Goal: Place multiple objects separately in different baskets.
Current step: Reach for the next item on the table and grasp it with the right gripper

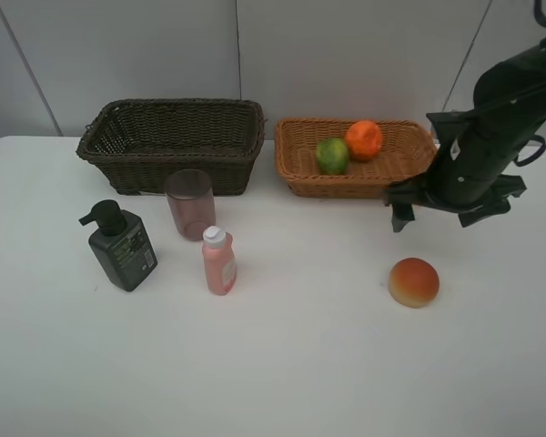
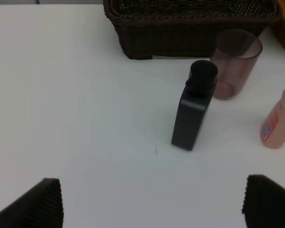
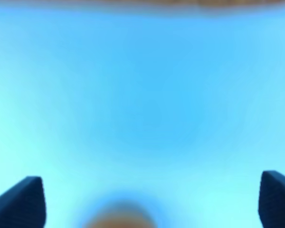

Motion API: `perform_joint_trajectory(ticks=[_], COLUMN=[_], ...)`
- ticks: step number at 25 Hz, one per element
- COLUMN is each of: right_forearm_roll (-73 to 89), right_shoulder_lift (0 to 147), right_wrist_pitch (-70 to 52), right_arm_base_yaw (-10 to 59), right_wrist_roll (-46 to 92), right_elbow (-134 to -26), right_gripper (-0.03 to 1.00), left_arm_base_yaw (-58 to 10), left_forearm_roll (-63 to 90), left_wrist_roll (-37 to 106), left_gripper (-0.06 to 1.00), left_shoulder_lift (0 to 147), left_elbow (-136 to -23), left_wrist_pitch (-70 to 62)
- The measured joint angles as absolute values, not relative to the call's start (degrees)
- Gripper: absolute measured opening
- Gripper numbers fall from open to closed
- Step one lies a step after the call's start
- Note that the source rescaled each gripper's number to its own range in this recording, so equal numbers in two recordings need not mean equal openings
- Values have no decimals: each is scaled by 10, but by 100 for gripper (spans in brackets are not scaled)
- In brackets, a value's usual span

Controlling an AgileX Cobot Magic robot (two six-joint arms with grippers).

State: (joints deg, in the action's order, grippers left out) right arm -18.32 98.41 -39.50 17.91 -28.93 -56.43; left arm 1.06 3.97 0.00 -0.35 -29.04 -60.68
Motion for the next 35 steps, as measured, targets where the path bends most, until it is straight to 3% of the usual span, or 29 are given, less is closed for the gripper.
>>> perform_joint_trajectory(ticks=[8,35], right_forearm_roll=[-182,-154], right_shoulder_lift=[948,1021], right_wrist_pitch=[-397,-335], right_arm_base_yaw=[195,213], right_wrist_roll=[-321,-334], right_elbow=[-489,-487], right_gripper=[92,92], left_arm_base_yaw=[11,11], left_forearm_roll=[40,40], left_wrist_roll=[0,0], left_gripper=[98,98], left_shoulder_lift=[-3,-3], left_elbow=[-290,-290], left_wrist_pitch=[-607,-607])
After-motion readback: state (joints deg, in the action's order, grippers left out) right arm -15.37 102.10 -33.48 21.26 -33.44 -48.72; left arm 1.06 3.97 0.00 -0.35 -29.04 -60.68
